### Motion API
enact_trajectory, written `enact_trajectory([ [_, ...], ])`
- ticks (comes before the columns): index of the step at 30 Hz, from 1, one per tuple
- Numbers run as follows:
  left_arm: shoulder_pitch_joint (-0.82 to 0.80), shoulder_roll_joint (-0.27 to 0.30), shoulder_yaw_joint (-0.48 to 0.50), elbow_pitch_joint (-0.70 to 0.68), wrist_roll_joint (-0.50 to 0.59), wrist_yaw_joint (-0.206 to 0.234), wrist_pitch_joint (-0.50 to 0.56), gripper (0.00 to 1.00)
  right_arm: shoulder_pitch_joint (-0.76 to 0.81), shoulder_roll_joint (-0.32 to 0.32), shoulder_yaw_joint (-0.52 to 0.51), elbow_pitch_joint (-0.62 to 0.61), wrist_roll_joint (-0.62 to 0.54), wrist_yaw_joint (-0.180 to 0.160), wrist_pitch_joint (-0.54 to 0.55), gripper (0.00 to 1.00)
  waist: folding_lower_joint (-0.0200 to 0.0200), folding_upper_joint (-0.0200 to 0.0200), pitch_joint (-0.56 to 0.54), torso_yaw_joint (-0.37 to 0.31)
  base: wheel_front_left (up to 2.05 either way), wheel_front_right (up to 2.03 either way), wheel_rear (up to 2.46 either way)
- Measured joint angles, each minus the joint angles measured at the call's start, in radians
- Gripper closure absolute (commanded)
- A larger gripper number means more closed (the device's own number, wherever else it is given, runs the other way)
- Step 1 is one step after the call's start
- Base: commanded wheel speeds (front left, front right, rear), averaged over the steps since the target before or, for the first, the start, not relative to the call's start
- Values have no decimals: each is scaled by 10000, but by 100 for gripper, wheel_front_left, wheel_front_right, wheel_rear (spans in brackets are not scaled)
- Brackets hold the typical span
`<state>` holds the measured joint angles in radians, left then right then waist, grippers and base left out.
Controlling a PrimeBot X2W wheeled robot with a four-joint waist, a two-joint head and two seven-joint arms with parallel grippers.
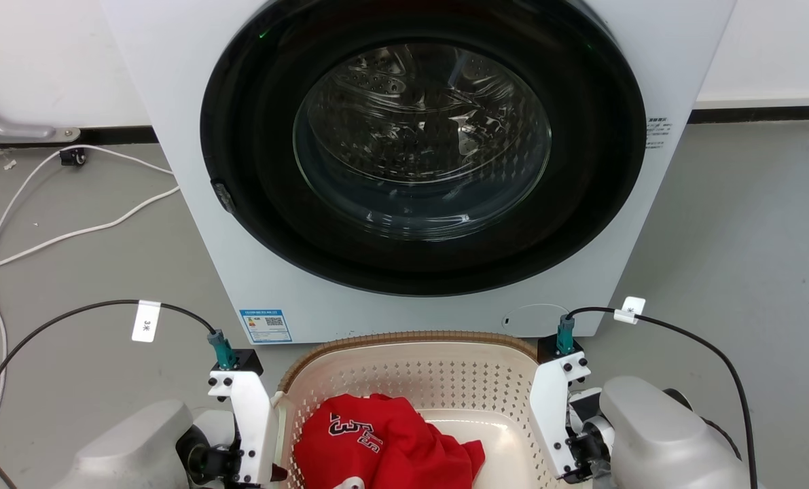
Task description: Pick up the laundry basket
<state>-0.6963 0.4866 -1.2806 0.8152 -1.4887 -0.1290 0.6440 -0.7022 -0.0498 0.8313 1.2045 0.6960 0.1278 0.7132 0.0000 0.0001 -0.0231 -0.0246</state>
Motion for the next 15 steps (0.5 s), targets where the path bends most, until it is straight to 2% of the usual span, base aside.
enact_trajectory([
  [15, -3, -17, 2, 61, -27, 0, 35, 100, -66, 0, 199, 90, 230, 0, -58, 100, 0, -1, -10, 18, 0, 0, 0],
])
